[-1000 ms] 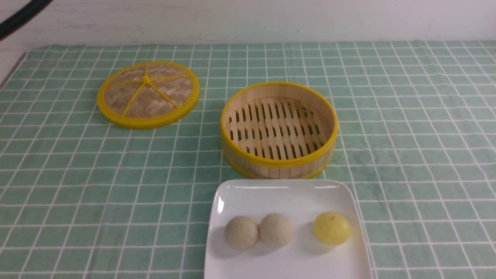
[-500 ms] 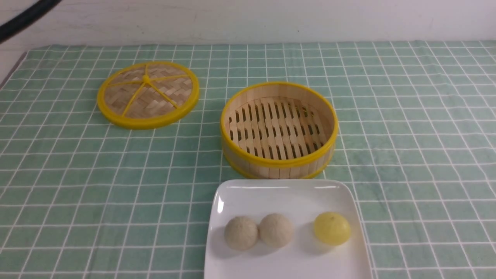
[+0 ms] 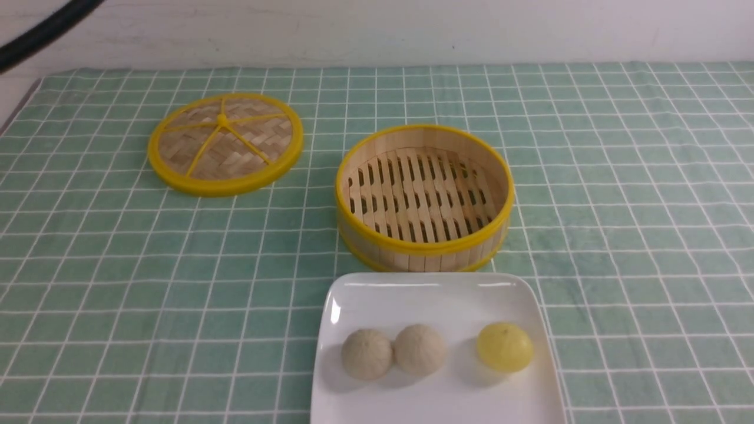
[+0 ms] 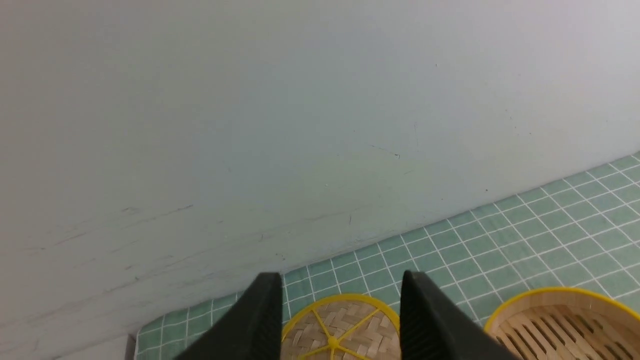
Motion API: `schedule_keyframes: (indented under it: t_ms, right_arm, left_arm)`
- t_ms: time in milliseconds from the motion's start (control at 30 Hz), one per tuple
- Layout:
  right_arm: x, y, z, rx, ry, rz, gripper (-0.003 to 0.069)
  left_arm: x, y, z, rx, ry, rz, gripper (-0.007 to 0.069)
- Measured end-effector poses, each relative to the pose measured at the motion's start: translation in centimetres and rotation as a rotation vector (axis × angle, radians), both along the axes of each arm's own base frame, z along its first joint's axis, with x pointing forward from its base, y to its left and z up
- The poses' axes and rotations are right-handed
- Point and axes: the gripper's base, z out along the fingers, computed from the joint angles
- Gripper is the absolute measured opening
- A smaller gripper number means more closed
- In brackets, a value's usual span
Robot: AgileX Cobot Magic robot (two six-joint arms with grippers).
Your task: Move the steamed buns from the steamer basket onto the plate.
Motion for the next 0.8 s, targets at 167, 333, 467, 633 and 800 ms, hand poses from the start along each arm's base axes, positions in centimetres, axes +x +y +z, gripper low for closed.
schedule_keyframes:
  t_ms: [167,333,467,633,800]
  right_arm:
    - [0.4,0.1,-0.8,-0.017,0.01,-0.009,0.0375]
    - [0.4,0.1,-0.9,-0.018,0.015,-0.009,0.0375]
    - [0.4,0.1,-1.0,-0.022,0.028,-0.01,0.0372]
    - [0.4,0.1,-1.1,-0.022,0.032,-0.009,0.0363]
    - [0.4,0.1,-1.1,-0.022,0.032,-0.009,0.0342]
  left_arm:
    - [0.4,-0.3,-0.7,0.017,0.023,0.0,0.0347]
    - [1.0,-0.8,-1.5,0.038,0.04,-0.005,0.0347]
    - [1.5,-1.3,-1.9,0.046,0.027,-0.018,0.0347]
    - [1.6,-1.5,-1.6,0.037,-0.02,-0.037,0.0347]
    - [1.7,-1.8,-0.9,0.017,-0.09,-0.061,0.0347]
